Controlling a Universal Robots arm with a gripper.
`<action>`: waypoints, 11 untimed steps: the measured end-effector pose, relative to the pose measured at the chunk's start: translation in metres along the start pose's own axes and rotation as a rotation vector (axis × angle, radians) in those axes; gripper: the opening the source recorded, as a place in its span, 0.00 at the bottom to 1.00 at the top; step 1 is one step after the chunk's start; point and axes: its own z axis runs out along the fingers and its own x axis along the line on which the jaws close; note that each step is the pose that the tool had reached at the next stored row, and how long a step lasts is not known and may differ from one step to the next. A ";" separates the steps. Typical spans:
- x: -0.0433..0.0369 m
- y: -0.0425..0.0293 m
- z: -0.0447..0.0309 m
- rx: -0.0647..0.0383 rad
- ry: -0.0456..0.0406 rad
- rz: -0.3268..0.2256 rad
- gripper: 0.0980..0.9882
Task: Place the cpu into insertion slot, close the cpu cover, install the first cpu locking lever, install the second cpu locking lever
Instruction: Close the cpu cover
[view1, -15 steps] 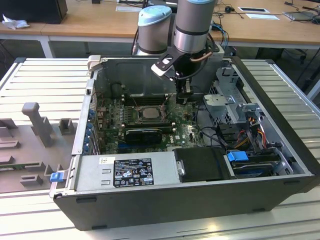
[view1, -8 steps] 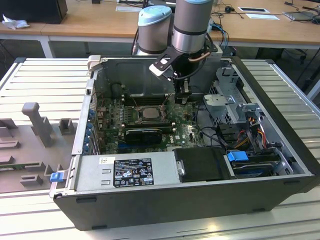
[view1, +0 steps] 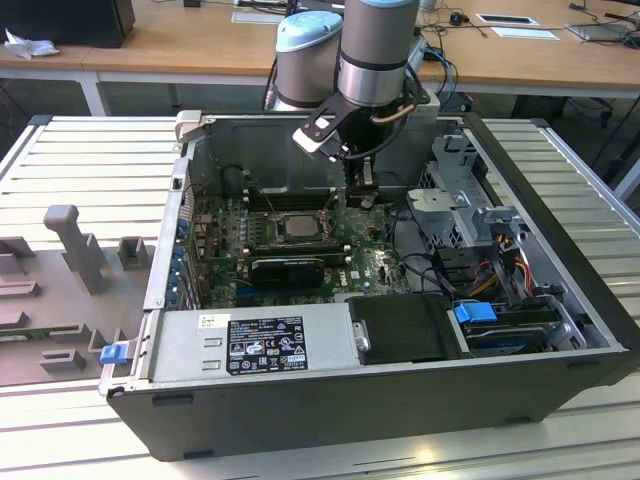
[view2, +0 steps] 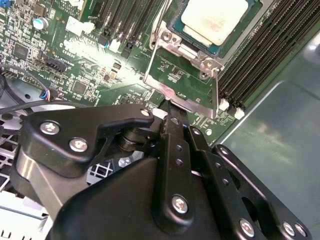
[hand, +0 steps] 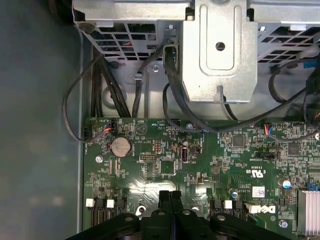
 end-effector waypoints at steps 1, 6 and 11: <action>0.0000 -0.0006 0.0000 -0.001 0.0000 0.000 0.01; 0.0000 -0.0040 -0.0001 -0.008 -0.0001 0.000 0.01; 0.0001 -0.0067 -0.0001 -0.013 -0.0002 0.000 0.01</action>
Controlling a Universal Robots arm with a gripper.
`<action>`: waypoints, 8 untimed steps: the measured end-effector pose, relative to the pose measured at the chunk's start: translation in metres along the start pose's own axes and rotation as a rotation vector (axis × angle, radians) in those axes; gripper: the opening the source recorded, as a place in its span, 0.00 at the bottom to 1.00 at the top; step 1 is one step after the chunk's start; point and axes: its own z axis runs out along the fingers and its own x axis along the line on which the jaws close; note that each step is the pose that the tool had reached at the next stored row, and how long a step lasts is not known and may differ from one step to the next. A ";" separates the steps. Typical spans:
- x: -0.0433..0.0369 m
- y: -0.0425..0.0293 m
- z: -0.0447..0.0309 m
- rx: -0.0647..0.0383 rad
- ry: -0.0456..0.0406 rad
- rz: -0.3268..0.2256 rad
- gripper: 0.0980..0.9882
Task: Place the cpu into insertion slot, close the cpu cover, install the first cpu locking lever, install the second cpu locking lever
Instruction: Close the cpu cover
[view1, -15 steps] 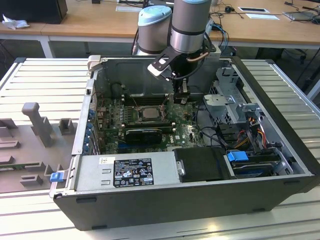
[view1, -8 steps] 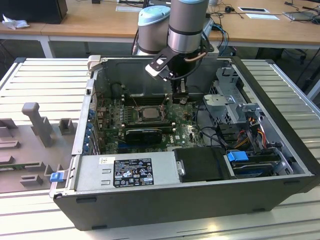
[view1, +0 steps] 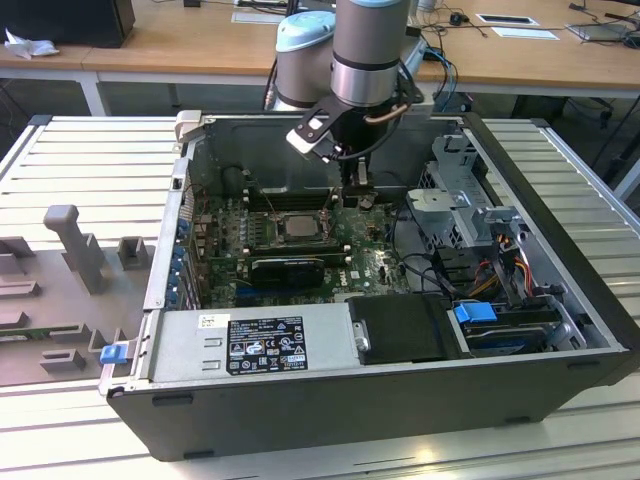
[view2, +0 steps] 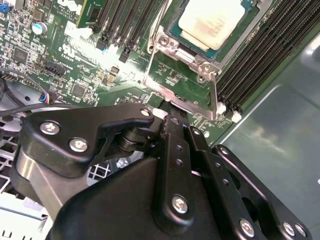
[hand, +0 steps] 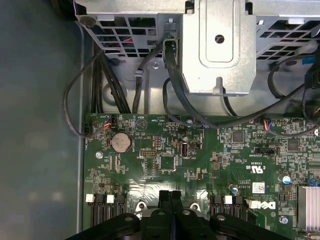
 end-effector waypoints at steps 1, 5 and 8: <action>0.0000 -0.0009 0.0000 -0.001 0.0000 0.000 0.01; 0.0000 -0.0039 -0.0002 -0.005 0.0000 0.000 0.01; 0.0001 -0.0071 -0.0003 -0.008 0.0000 0.000 0.01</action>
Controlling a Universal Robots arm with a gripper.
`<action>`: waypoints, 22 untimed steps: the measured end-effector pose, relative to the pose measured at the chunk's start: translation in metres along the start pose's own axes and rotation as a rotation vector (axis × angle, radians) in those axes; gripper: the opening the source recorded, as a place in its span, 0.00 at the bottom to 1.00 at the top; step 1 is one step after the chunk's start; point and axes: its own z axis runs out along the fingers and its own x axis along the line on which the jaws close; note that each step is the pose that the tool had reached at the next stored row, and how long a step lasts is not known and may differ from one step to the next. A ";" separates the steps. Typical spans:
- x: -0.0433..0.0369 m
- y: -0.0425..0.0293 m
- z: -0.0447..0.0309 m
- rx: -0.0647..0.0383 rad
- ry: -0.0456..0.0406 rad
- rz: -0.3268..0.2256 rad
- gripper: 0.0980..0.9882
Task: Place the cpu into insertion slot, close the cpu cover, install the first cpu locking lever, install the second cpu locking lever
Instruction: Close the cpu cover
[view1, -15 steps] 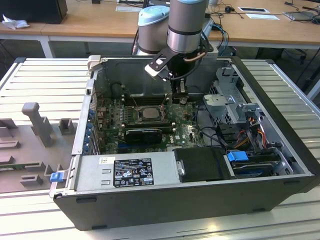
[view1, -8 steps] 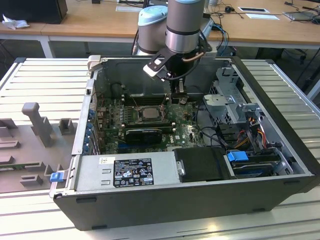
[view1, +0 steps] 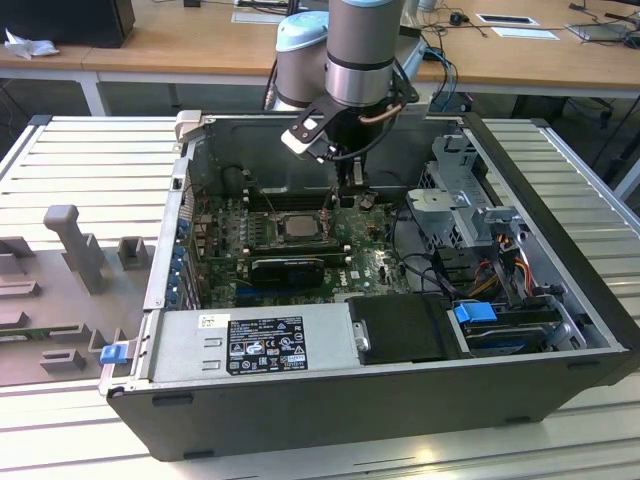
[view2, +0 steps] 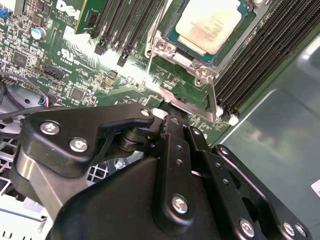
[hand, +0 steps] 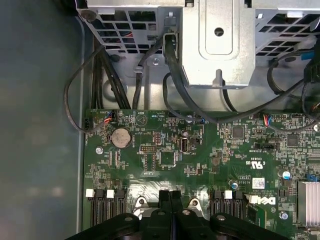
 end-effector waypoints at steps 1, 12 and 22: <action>0.0000 -0.0007 0.0000 -0.001 0.0000 0.000 0.01; 0.0001 -0.0056 -0.0002 -0.009 -0.0001 0.000 0.01; 0.0001 -0.0097 -0.0003 -0.016 -0.0001 0.000 0.01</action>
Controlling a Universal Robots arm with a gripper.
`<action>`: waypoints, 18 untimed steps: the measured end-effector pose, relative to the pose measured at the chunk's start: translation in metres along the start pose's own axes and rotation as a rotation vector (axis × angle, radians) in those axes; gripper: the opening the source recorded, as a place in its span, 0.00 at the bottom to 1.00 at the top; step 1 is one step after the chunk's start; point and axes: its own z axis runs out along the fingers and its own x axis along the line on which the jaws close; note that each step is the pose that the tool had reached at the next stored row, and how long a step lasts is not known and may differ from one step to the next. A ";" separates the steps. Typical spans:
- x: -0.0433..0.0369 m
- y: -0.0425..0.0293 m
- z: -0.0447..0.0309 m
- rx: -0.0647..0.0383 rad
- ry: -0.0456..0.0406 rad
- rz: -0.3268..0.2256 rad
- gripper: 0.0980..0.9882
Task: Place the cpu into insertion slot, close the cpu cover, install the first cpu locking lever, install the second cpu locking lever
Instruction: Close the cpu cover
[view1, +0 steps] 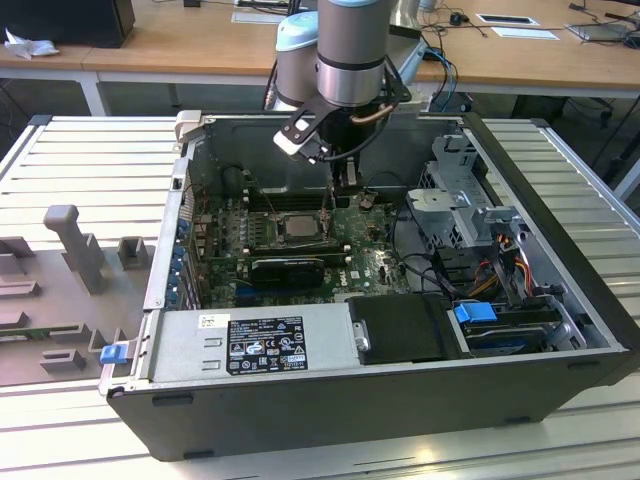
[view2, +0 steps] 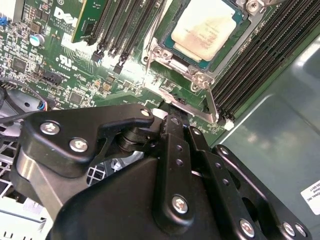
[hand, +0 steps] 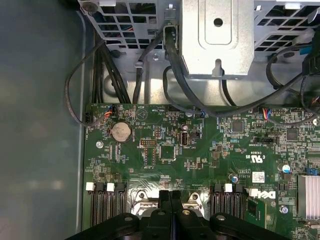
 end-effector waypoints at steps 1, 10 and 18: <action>0.0000 -0.0006 0.0000 -0.001 -0.0001 0.000 0.01; 0.0001 -0.0070 0.0004 -0.024 -0.0004 0.000 0.01; 0.0001 -0.0091 0.0007 -0.039 -0.0005 -0.001 0.01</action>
